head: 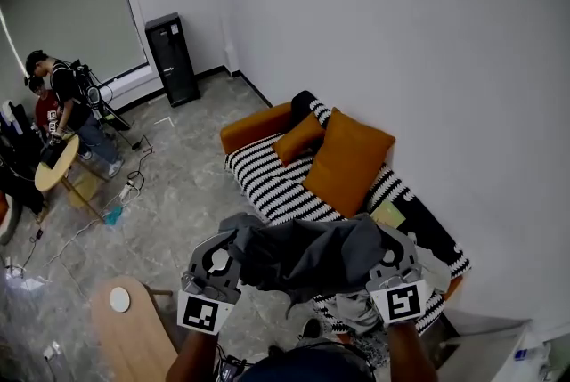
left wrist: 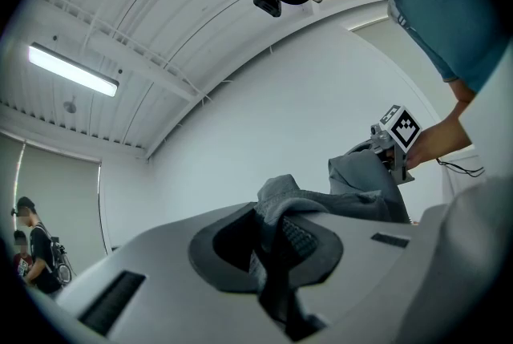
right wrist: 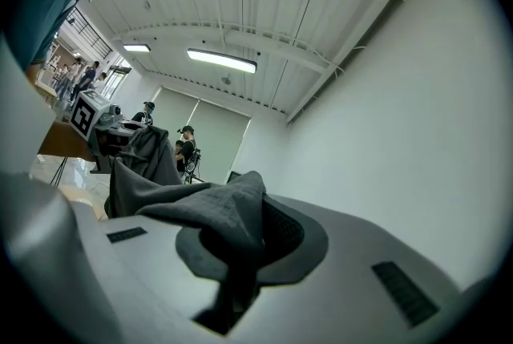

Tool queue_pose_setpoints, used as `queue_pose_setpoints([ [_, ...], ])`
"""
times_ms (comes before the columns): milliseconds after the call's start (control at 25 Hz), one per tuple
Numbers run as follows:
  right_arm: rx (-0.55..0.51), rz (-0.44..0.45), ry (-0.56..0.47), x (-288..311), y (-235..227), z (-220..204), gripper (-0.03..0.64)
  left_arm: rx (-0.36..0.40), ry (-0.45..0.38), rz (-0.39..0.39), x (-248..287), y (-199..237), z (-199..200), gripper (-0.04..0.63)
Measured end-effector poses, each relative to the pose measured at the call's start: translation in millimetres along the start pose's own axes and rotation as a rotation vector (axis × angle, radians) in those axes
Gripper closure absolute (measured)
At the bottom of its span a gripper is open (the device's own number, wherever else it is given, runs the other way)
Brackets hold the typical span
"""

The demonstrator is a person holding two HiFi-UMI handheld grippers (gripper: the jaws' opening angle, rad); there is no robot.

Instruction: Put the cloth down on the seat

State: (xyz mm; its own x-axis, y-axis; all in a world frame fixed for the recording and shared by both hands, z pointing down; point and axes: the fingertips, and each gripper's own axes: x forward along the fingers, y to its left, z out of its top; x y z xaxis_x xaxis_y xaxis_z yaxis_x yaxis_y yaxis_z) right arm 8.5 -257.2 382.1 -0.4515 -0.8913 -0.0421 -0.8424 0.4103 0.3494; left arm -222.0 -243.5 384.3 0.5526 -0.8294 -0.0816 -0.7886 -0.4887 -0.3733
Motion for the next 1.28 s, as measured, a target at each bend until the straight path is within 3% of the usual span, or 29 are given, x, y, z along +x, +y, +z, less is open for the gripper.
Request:
queue_pose_setpoints([
  [40, 0.004, 0.005, -0.001, 7, -3, -3, 0.584, 0.017, 0.004, -0.003, 7, 2, -2, 0.563],
  [160, 0.003, 0.024, -0.012, 25, -16, -9, 0.584, -0.051, 0.001, 0.027, 27, 7, -8, 0.563],
  [560, 0.012, 0.044, -0.029, 74, -63, -38, 0.584, -0.039, 0.029, 0.064, 93, 20, -29, 0.563],
  [760, 0.03, 0.013, 0.003, 95, -72, -48, 0.584, -0.038, 0.048, 0.03, 116, 36, -44, 0.563],
  [920, 0.007, -0.028, 0.015, 120, -78, -49, 0.584, -0.058, 0.012, -0.007, 139, 55, -52, 0.563],
  [1080, 0.01, -0.084, 0.043, 143, -76, -45, 0.584, 0.025, -0.026, -0.077, 157, 84, -56, 0.563],
  [1200, -0.011, -0.118, 0.063, 162, -71, -40, 0.584, -0.062, -0.044, -0.085, 165, 111, -63, 0.563],
  [1280, -0.016, -0.134, 0.077, 175, -69, -41, 0.584, -0.079, -0.05, -0.1, 173, 125, -70, 0.563],
])
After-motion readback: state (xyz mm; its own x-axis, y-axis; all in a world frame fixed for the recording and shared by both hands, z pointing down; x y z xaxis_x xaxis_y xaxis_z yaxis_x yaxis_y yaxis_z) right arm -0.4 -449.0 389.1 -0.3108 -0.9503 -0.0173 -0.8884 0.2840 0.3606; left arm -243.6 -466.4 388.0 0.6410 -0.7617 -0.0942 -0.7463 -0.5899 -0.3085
